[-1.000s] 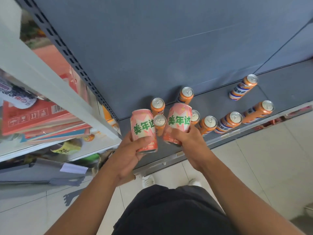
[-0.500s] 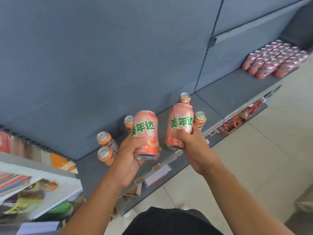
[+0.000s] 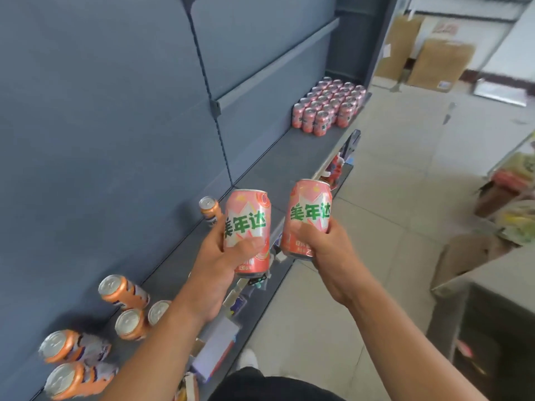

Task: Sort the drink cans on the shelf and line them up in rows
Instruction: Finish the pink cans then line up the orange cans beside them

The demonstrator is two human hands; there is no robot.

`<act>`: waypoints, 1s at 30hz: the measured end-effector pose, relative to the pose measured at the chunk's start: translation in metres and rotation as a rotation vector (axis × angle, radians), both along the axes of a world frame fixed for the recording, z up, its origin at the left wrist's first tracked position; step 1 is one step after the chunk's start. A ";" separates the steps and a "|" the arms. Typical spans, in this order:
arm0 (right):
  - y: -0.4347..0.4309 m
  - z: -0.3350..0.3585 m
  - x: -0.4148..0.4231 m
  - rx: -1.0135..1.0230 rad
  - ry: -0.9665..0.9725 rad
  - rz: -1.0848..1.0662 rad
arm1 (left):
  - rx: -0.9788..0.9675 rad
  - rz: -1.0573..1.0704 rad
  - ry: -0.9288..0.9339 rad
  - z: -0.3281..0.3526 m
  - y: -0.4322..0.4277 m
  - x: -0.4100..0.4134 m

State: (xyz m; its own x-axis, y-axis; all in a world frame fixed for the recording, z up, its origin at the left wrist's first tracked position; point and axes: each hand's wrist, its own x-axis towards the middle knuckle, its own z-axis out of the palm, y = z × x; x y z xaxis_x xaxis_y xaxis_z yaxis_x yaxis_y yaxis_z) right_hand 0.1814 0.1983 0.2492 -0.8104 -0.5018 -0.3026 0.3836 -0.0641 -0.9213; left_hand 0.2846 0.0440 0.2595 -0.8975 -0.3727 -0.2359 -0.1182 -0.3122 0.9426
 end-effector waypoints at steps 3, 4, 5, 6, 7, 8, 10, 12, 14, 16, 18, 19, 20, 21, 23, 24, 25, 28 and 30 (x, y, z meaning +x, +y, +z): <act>0.006 0.001 -0.023 -0.010 0.004 -0.047 | -0.027 -0.061 0.005 0.003 0.001 -0.032; 0.007 0.000 -0.032 -0.013 0.003 -0.062 | -0.035 -0.075 0.008 0.003 -0.001 -0.043; 0.006 -0.001 -0.041 -0.018 0.003 -0.075 | -0.042 -0.087 0.010 0.004 -0.003 -0.055; 0.004 -0.002 -0.052 -0.019 0.004 -0.088 | -0.050 -0.096 0.010 0.003 -0.006 -0.067; 0.002 -0.003 -0.063 -0.017 0.007 -0.098 | -0.053 -0.100 0.011 0.003 -0.010 -0.080; -0.001 -0.004 -0.074 -0.014 0.008 -0.107 | -0.054 -0.104 0.012 0.002 -0.015 -0.094; -0.008 -0.004 -0.099 -0.003 0.006 -0.125 | -0.057 -0.124 0.015 0.000 -0.024 -0.122; -0.015 -0.002 -0.126 0.003 0.008 -0.143 | -0.053 -0.155 0.020 0.001 -0.033 -0.151; -0.022 0.000 -0.153 -0.001 0.021 -0.159 | -0.047 -0.187 0.028 0.002 -0.040 -0.181; -0.029 0.001 -0.179 -0.004 0.039 -0.178 | -0.051 -0.217 0.040 0.003 -0.047 -0.211; -0.033 0.001 -0.206 -0.006 0.033 -0.216 | -0.064 -0.247 0.048 0.002 -0.051 -0.245; -0.033 0.002 -0.215 -0.010 0.033 -0.226 | -0.074 -0.252 0.054 0.002 -0.052 -0.257; -0.033 0.003 -0.224 -0.012 0.033 -0.231 | -0.079 -0.256 0.057 0.001 -0.052 -0.269; -0.032 0.003 -0.234 -0.012 0.029 -0.241 | -0.081 -0.265 0.056 0.001 -0.052 -0.283; -0.027 0.003 -0.254 -0.005 0.017 -0.260 | -0.087 -0.286 0.052 -0.002 -0.050 -0.311; -0.023 0.002 -0.264 -0.003 0.012 -0.268 | -0.090 -0.295 0.048 -0.004 -0.048 -0.324; -0.019 0.000 -0.274 -0.002 0.004 -0.281 | -0.093 -0.307 0.043 -0.006 -0.045 -0.338; 0.000 -0.008 -0.310 0.011 -0.015 -0.325 | -0.092 -0.332 0.032 -0.011 -0.031 -0.379; 0.014 -0.011 -0.337 0.022 -0.026 -0.336 | -0.090 -0.341 0.022 -0.014 -0.018 -0.406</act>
